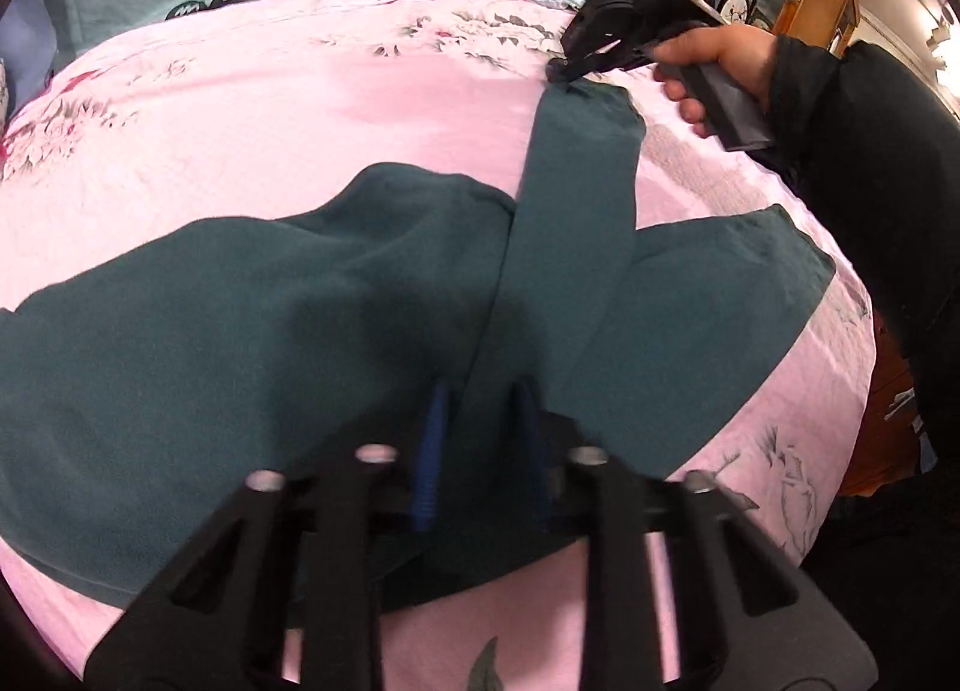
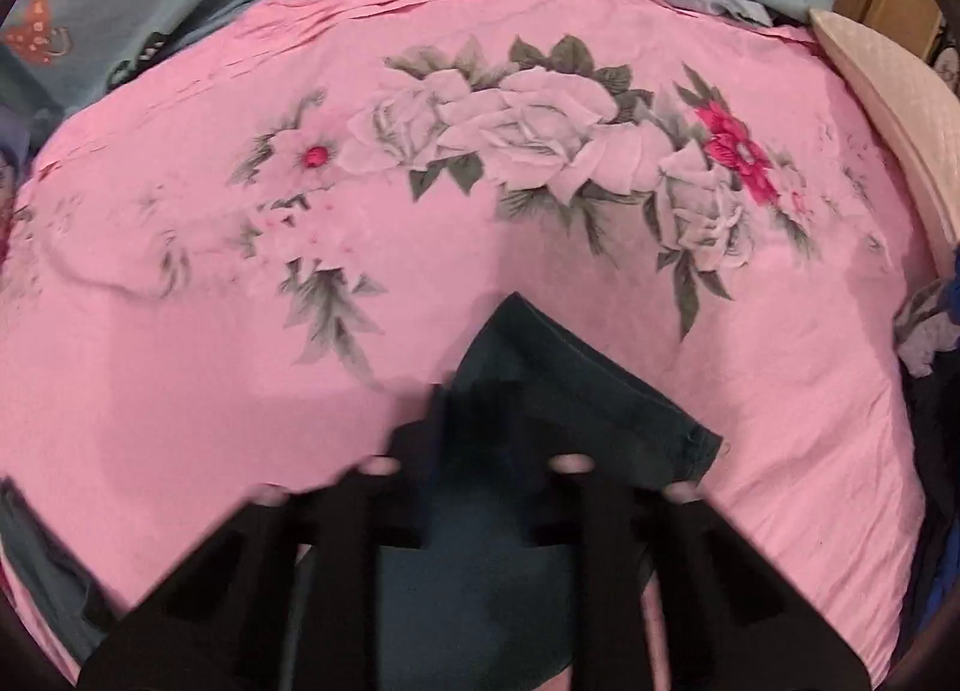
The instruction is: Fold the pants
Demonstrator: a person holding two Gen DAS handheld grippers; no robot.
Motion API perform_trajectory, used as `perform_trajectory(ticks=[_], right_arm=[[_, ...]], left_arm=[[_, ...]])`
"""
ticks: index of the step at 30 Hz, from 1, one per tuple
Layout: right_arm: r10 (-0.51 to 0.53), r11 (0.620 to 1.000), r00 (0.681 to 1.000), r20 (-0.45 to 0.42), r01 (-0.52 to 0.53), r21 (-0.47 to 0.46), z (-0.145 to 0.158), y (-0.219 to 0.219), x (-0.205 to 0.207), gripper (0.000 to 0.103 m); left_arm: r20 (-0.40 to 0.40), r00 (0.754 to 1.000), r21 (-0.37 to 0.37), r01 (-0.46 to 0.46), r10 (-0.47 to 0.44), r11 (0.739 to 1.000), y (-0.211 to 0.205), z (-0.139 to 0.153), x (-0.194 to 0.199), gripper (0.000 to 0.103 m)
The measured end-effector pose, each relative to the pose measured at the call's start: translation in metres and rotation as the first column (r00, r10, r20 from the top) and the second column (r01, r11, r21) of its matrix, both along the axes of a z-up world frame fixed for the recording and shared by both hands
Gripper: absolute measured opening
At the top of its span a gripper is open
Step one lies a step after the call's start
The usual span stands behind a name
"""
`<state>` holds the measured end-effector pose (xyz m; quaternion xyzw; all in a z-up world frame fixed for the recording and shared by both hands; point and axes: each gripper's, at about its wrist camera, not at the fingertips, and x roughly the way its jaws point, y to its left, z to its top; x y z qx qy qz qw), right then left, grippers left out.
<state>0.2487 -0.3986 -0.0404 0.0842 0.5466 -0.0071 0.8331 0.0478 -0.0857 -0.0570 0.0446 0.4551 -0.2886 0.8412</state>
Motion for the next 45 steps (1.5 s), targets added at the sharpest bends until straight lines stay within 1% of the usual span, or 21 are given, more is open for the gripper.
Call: perform_trajectory(ticks=[2, 3, 9, 12, 14, 16, 18, 20, 22, 24, 25, 26, 27, 30, 33, 35, 36, 38, 39, 41, 45], right_arm=[[0.04, 0.999, 0.998, 0.054, -0.039, -0.019, 0.012, -0.011, -0.026, 0.002], [0.034, 0.999, 0.996, 0.085, -0.032, -0.022, 0.02, -0.018, -0.039, 0.002], [0.005, 1.0, 0.983, 0.185, -0.007, 0.012, 0.061, -0.059, -0.151, 0.002], [-0.061, 0.997, 0.971, 0.232, 0.049, 0.058, 0.068, -0.079, -0.214, 0.002], [-0.149, 0.986, 0.956, 0.254, 0.123, 0.112, 0.062, -0.096, -0.258, 0.002], [-0.243, 0.963, 0.932, 0.27, 0.197, 0.186, 0.044, -0.112, -0.298, 0.002], [-0.318, 0.929, 0.904, 0.286, 0.237, 0.283, 0.022, -0.12, -0.328, 0.003], [-0.367, 0.903, 0.875, 0.315, 0.254, 0.348, 0.004, -0.118, -0.35, 0.003], [-0.413, 0.875, 0.851, 0.323, 0.273, 0.401, -0.007, -0.118, -0.36, 0.003], [-0.43, 0.859, 0.843, 0.324, 0.271, 0.434, -0.007, -0.12, -0.358, 0.003], [-0.427, 0.858, 0.843, 0.328, 0.264, 0.44, -0.002, -0.121, -0.353, 0.003], [-0.418, 0.862, 0.843, 0.339, 0.251, 0.441, 0.007, -0.123, -0.347, 0.003], [-0.402, 0.87, 0.842, 0.36, 0.23, 0.435, 0.019, -0.124, -0.339, 0.003], [-0.354, 0.898, 0.82, 0.45, 0.163, 0.409, 0.071, -0.127, -0.317, 0.003], [-0.313, 0.917, 0.804, 0.505, 0.118, 0.381, 0.095, -0.124, -0.324, 0.003], [-0.309, 0.915, 0.829, 0.465, 0.126, 0.384, 0.077, -0.123, -0.339, 0.003], [-0.313, 0.911, 0.854, 0.415, 0.147, 0.385, 0.055, -0.122, -0.346, 0.003], [-0.34, 0.897, 0.885, 0.317, 0.205, 0.391, 0.012, -0.124, -0.357, 0.003], [-0.363, 0.884, 0.888, 0.284, 0.232, 0.405, -0.005, -0.126, -0.363, 0.003], [-0.391, 0.864, 0.881, 0.266, 0.253, 0.435, -0.02, -0.129, -0.372, 0.003], [-0.395, 0.868, 0.874, 0.282, 0.254, 0.426, -0.018, -0.126, -0.374, 0.003]], left_arm=[[0.004, 1.0, -0.012, 0.002, -0.002, 1.0, 0.001, 0.002, 0.0, 0.005], [0.002, 1.0, -0.018, 0.005, -0.005, 1.0, 0.0, 0.003, -0.001, 0.004], [0.027, 0.999, -0.025, 0.042, -0.041, 0.999, -0.001, 0.009, -0.011, 0.004], [0.05, 0.997, -0.032, 0.062, -0.06, 0.998, 0.002, 0.015, -0.018, 0.004], [0.054, 0.996, -0.033, 0.075, -0.073, 0.997, 0.001, 0.016, -0.019, 0.004], [0.053, 0.995, -0.028, 0.09, -0.089, 0.996, -0.002, 0.015, -0.021, 0.007], [0.051, 0.993, -0.007, 0.111, -0.111, 0.994, -0.008, 0.013, -0.022, 0.008], [0.048, 0.99, 0.024, 0.128, -0.129, 0.991, -0.015, 0.009, -0.022, 0.013], [0.049, 0.989, 0.045, 0.137, -0.14, 0.989, -0.02, 0.008, -0.022, 0.023], [0.053, 0.988, 0.066, 0.141, -0.145, 0.988, -0.025, 0.007, -0.021, 0.023], [0.055, 0.988, 0.072, 0.14, -0.145, 0.987, -0.026, 0.007, -0.019, 0.012], [0.053, 0.988, 0.07, 0.14, -0.144, 0.988, -0.026, 0.009, -0.017, 0.006], [0.056, 0.988, 0.077, 0.14, -0.145, 0.987, -0.027, 0.012, -0.015, 0.004], [0.093, 0.984, 0.102, 0.145, -0.155, 0.984, -0.028, 0.025, -0.015, 0.003], [0.12, 0.977, 0.102, 0.165, -0.177, 0.981, -0.024, 0.039, -0.029, 0.003], [0.107, 0.975, 0.108, 0.181, -0.192, 0.978, -0.02, 0.035, -0.041, 0.003], [0.083, 0.977, 0.111, 0.189, -0.199, 0.976, -0.019, 0.028, -0.045, 0.003], [0.02, 0.978, 0.121, 0.205, -0.209, 0.971, -0.018, 0.009, -0.048, 0.003], [0.017, 0.977, 0.116, 0.208, -0.211, 0.971, -0.016, 0.006, -0.05, 0.004], [0.016, 0.976, 0.11, 0.212, -0.215, 0.971, -0.014, 0.008, -0.051, 0.004], [0.023, 0.973, 0.11, 0.225, -0.229, 0.968, -0.012, 0.014, -0.054, 0.004]])
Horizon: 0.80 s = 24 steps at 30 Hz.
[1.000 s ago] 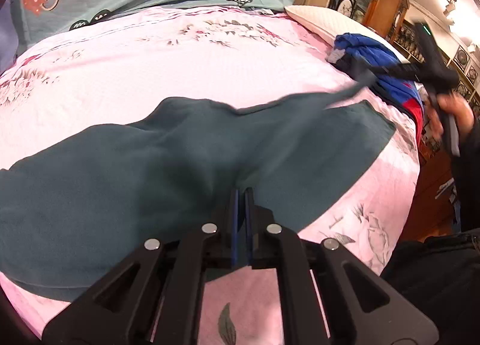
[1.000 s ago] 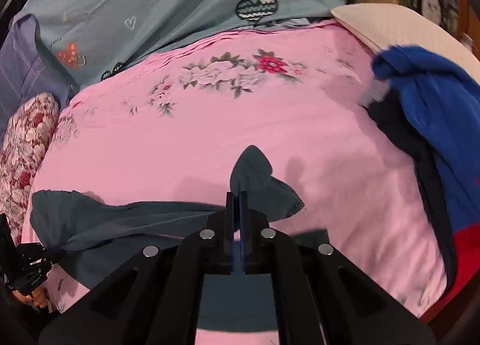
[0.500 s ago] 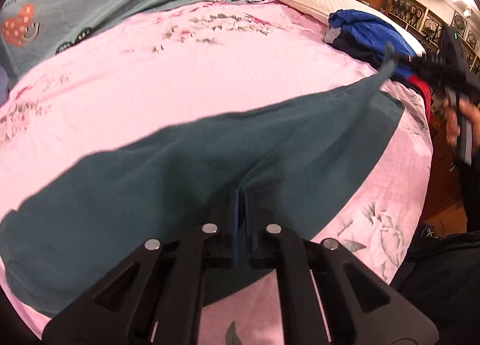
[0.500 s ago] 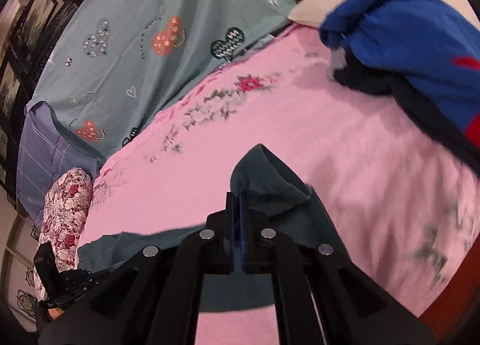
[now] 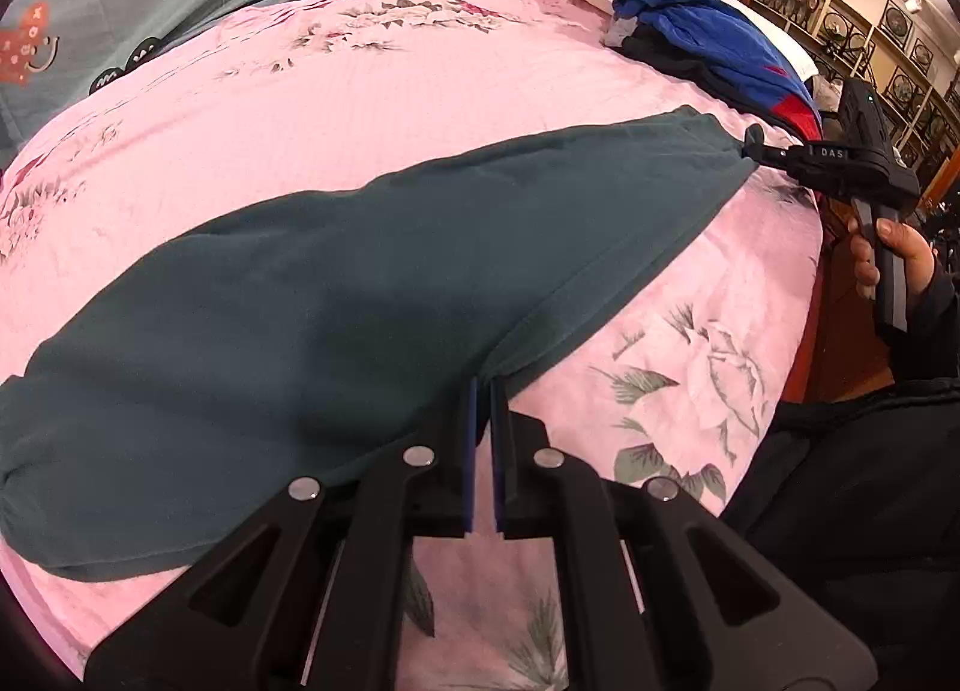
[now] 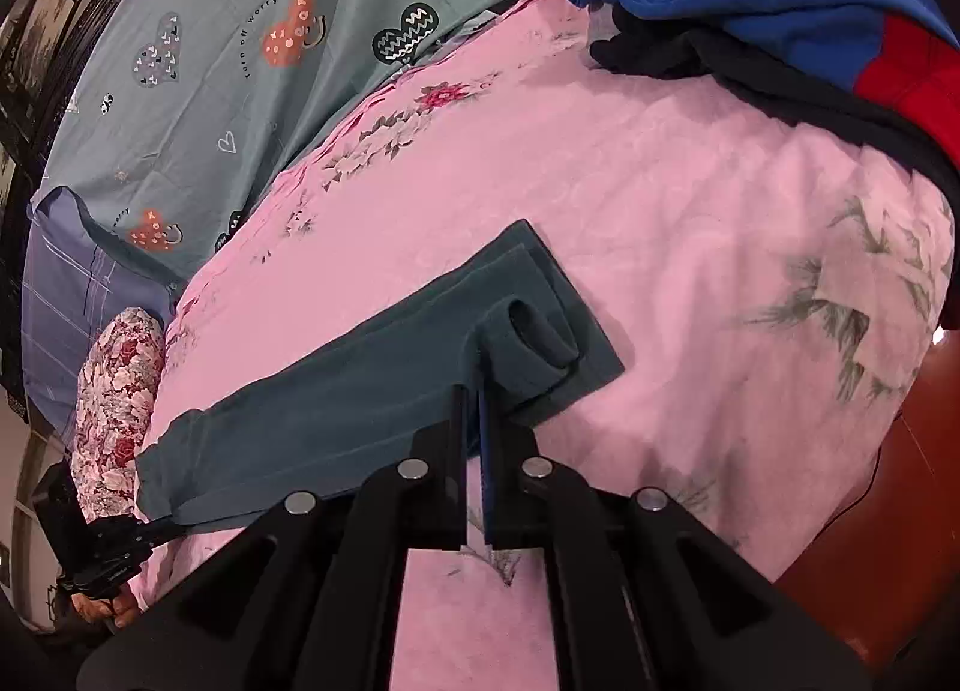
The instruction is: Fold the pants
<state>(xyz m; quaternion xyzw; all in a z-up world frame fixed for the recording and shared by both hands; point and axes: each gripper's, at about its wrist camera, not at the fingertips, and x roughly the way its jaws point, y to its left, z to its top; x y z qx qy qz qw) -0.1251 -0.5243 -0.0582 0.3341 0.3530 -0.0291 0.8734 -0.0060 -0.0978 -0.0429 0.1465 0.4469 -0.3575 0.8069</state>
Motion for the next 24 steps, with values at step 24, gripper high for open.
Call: perform_trajectory(ticks=[24], right_arm=[[-0.03, 1.0, 0.999, 0.024, 0.03, -0.001, 0.009, -0.022, -0.007, 0.001]], left_arm=[[-0.072, 0.997, -0.067, -0.002, -0.003, 0.998, 0.003, 0.0, 0.001, 0.004]])
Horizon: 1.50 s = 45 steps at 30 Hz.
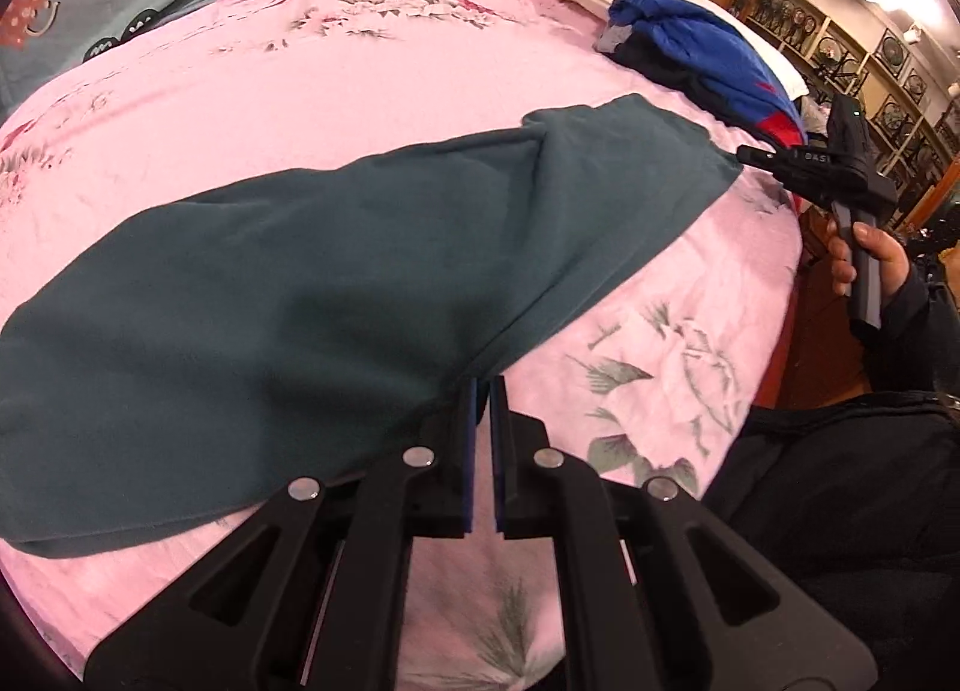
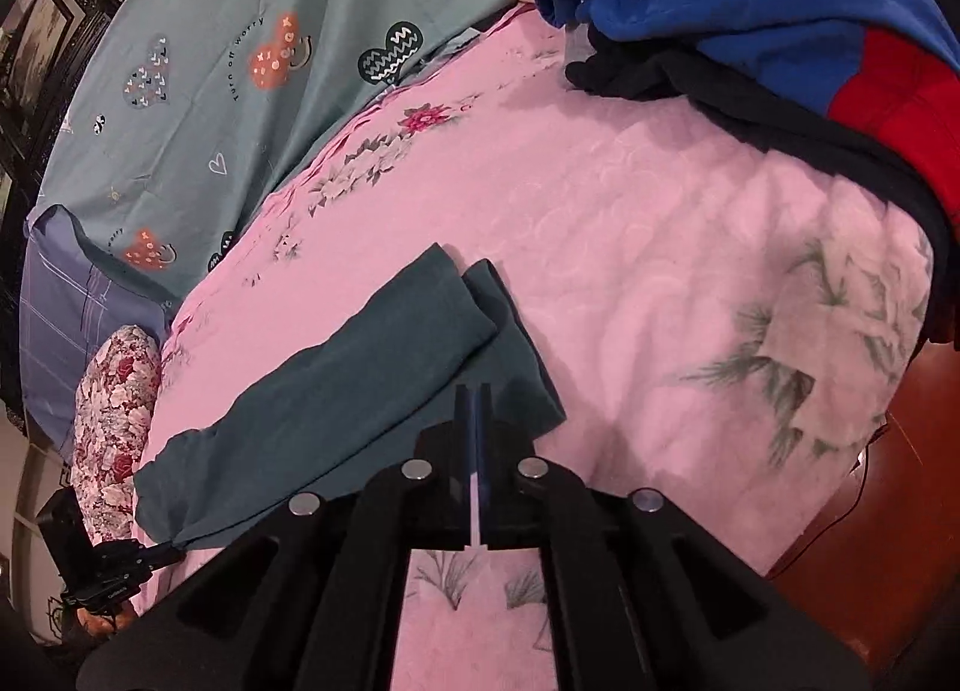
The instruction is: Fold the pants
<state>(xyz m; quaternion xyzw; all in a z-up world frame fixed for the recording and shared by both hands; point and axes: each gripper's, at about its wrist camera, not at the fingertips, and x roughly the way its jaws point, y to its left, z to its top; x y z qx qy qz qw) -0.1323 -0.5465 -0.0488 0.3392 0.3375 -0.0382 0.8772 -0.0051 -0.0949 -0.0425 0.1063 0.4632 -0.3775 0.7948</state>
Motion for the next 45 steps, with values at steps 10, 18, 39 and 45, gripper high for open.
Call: perform_trajectory(ticks=[10, 18, 39, 45], right_arm=[[0.05, 0.988, 0.985, -0.168, -0.074, -0.138, 0.004, 0.013, 0.067, 0.051], [0.07, 0.968, 0.992, -0.105, -0.093, -0.234, 0.038, 0.026, 0.046, 0.005], [0.267, 0.906, 0.955, -0.127, -0.293, -0.306, 0.044, 0.108, 0.077, 0.038], [0.126, 0.905, 0.927, -0.352, -0.253, -0.342, 0.009, 0.091, 0.074, 0.038]], left_arm=[[-0.004, 0.999, -0.037, -0.042, 0.042, 0.998, 0.003, 0.002, 0.003, 0.004], [-0.012, 0.997, -0.059, -0.077, 0.076, 0.995, 0.006, 0.003, 0.011, 0.004], [0.101, 0.957, 0.021, -0.276, 0.272, 0.961, 0.062, 0.008, 0.063, 0.038], [0.054, 0.93, 0.063, -0.365, 0.362, 0.929, 0.105, -0.014, 0.05, 0.034]])
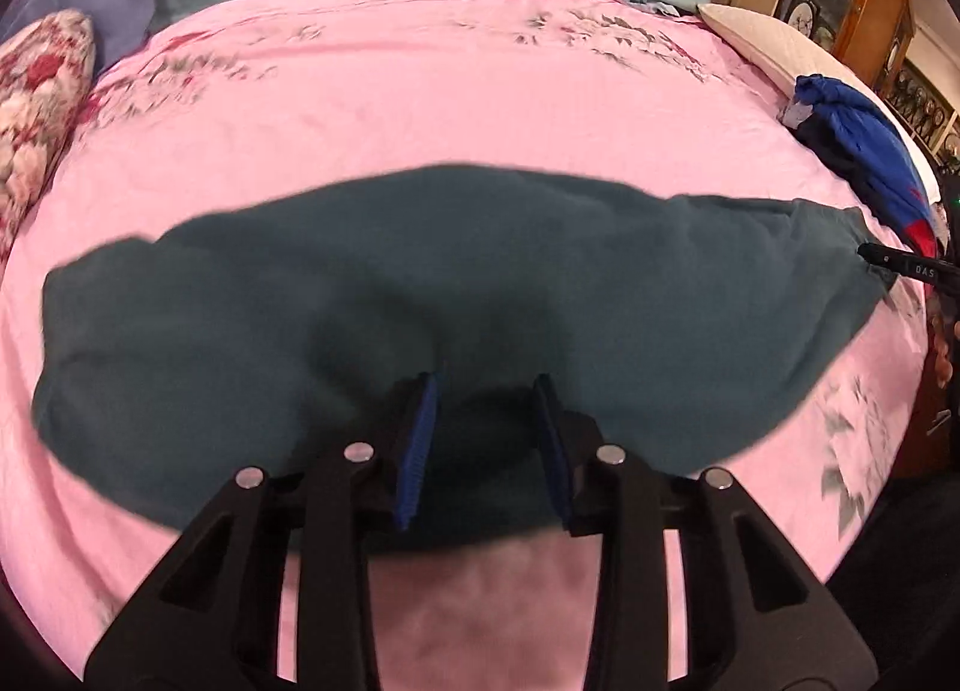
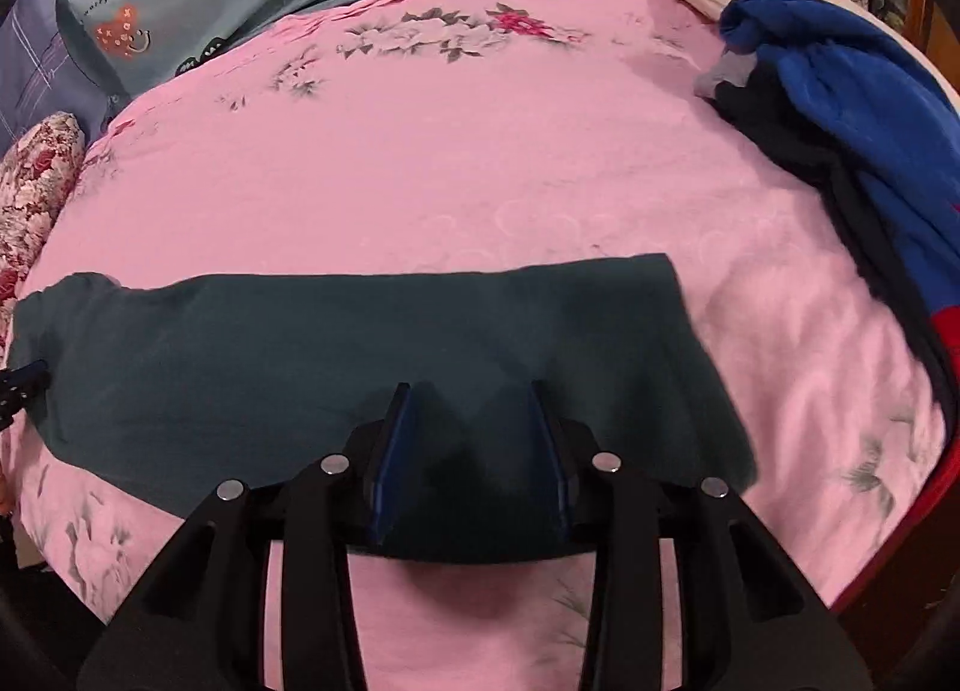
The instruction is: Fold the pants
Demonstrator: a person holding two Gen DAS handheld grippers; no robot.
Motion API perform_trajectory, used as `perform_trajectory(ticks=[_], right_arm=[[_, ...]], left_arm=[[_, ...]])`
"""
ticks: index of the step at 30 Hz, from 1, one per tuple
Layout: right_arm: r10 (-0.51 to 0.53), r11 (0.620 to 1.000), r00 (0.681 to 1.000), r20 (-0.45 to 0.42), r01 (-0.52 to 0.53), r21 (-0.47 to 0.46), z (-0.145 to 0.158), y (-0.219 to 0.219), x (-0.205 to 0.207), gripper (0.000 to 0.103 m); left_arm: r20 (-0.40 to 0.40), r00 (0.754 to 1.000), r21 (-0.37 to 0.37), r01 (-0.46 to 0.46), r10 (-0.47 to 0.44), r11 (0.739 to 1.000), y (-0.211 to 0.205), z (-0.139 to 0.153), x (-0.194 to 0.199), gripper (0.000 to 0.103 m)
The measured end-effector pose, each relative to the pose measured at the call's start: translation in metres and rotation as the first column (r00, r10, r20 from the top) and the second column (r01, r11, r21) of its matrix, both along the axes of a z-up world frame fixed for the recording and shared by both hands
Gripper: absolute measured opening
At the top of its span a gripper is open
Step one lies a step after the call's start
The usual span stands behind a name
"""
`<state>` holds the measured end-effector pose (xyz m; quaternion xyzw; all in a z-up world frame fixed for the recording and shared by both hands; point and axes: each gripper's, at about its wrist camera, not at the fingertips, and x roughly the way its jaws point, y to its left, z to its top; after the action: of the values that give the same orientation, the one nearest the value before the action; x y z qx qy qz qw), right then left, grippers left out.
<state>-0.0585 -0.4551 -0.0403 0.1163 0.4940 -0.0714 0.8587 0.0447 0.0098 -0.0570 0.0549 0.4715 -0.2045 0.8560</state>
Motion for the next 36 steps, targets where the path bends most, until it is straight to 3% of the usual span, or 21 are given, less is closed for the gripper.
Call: perform_trajectory(ticks=[2, 3, 5, 6, 7, 10, 12, 14, 15, 17, 20, 21, 23, 26, 29, 32, 34, 36], right_arm=[[-0.014, 0.999, 1.0, 0.0, 0.014, -0.036, 0.017, 0.002, 0.005, 0.042], [0.043, 0.999, 0.998, 0.053, -0.043, -0.005, 0.032, 0.014, 0.012, 0.042], [0.214, 0.972, 0.964, 0.158, -0.227, 0.07, 0.064, 0.058, 0.038, 0.047], [0.293, 0.944, 0.936, 0.193, -0.316, 0.097, 0.075, 0.085, 0.055, 0.054], [0.393, 0.889, 0.889, 0.236, -0.432, 0.151, 0.084, 0.12, 0.076, 0.057], [0.538, 0.751, 0.804, 0.254, -0.594, 0.29, 0.081, 0.196, 0.134, 0.06], [0.571, 0.673, 0.783, 0.246, -0.619, 0.406, 0.066, 0.227, 0.168, 0.06], [0.587, 0.619, 0.786, 0.194, -0.591, 0.517, 0.042, 0.251, 0.201, 0.06], [0.593, 0.606, 0.787, 0.169, -0.575, 0.549, 0.033, 0.258, 0.21, 0.06], [0.628, 0.568, 0.768, 0.124, -0.561, 0.602, 0.017, 0.276, 0.221, 0.06], [0.678, 0.552, 0.729, 0.09, -0.587, 0.592, 0.014, 0.298, 0.222, 0.06], [0.68, 0.564, 0.728, 0.083, -0.593, 0.575, 0.017, 0.3, 0.225, 0.06], [0.67, 0.586, 0.737, 0.09, -0.599, 0.546, 0.018, 0.299, 0.231, 0.06], [0.672, 0.571, 0.733, 0.106, -0.604, 0.557, 0.016, 0.299, 0.24, 0.062], [0.728, 0.526, 0.684, 0.045, -0.599, 0.603, 0.002, 0.313, 0.24, 0.063], [0.781, 0.439, 0.623, 0.051, -0.605, 0.664, 0.001, 0.317, 0.226, 0.063], [0.812, 0.343, 0.58, 0.065, -0.565, 0.751, 0.0, 0.318, 0.219, 0.064], [0.83, 0.279, 0.553, 0.073, -0.524, 0.805, -0.003, 0.317, 0.213, 0.066]], left_arm=[[-0.005, 1.0, 0.004, -0.01, 0.01, 1.0, 0.01, 0.003, -0.01, 0.034], [-0.004, 1.0, -0.002, -0.007, 0.007, 1.0, 0.015, 0.007, -0.014, 0.036], [0.058, 0.998, -0.005, -0.011, 0.012, 1.0, 0.025, 0.021, -0.017, 0.051], [0.106, 0.994, 0.02, -0.036, 0.034, 0.999, 0.03, 0.028, -0.016, 0.062], [0.139, 0.988, 0.04, -0.078, 0.072, 0.996, 0.04, 0.032, -0.011, 0.065], [0.12, 0.959, 0.065, -0.265, 0.256, 0.962, 0.089, 0.023, 0.011, 0.064], [0.054, 0.914, 0.118, -0.405, 0.402, 0.906, 0.131, 0.002, 0.022, 0.06], [-0.002, 0.892, 0.047, -0.451, 0.452, 0.891, 0.166, -0.009, 0.014, 0.068], [0.009, 0.878, 0.081, -0.478, 0.479, 0.875, 0.172, -0.01, 0.007, 0.069], [0.025, 0.871, 0.102, -0.49, 0.49, 0.866, 0.18, -0.007, -0.008, 0.069], [0.026, 0.858, 0.123, -0.513, 0.513, 0.85, 0.181, 0.002, -0.019, 0.065], [0.039, 0.858, 0.12, -0.513, 0.512, 0.85, 0.176, 0.008, -0.021, 0.059], [0.086, 0.875, 0.061, -0.481, 0.476, 0.874, 0.16, 0.027, -0.023, 0.06], [0.174, 0.918, 0.005, -0.362, 0.356, 0.932, 0.11, 0.056, -0.021, 0.071], [0.158, 0.954, 0.026, -0.263, 0.256, 0.964, 0.064, 0.047, 0.003, 0.074], [0.082, 0.972, 0.046, -0.224, 0.22, 0.973, 0.04, 0.022, 0.02, 0.074], [0.044, 0.973, 0.068, -0.23, 0.228, 0.971, 0.037, 0.006, 0.028, 0.074], [0.028, 0.971, 0.065, -0.24, 0.239, 0.968, 0.037, -0.002, 0.03, 0.076]])
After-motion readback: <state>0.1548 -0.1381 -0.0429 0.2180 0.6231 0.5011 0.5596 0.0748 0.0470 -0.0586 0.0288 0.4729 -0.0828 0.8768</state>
